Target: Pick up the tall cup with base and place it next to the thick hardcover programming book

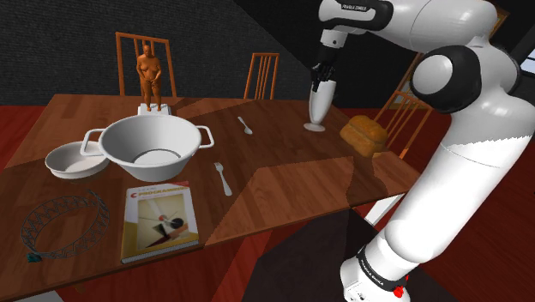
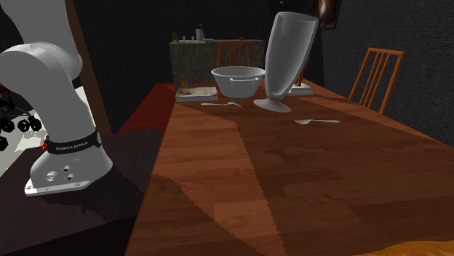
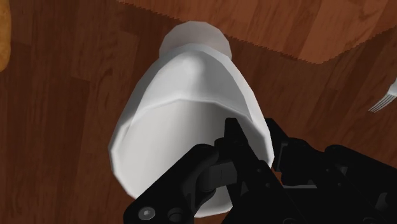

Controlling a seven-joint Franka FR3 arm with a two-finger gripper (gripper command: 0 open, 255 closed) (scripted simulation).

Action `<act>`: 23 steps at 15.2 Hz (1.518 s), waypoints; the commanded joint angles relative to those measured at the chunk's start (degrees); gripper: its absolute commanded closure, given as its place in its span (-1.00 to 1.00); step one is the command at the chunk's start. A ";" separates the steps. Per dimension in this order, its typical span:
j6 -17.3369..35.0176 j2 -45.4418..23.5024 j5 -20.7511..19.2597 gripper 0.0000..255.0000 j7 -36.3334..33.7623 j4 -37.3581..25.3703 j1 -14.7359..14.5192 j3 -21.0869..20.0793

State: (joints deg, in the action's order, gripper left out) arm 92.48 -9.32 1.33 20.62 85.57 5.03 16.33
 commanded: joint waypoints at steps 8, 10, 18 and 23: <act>-7.88 -2.14 0.61 1.00 0.53 -9.99 0.62 0.23; -9.77 -2.88 0.83 1.00 0.66 -12.58 0.82 0.28; -18.25 -7.23 2.18 1.00 1.31 -25.28 2.15 0.55; -21.01 -7.33 2.22 1.00 0.31 -28.14 1.57 0.31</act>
State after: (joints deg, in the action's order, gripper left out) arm 70.92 -17.98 3.96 21.62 55.64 7.39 16.81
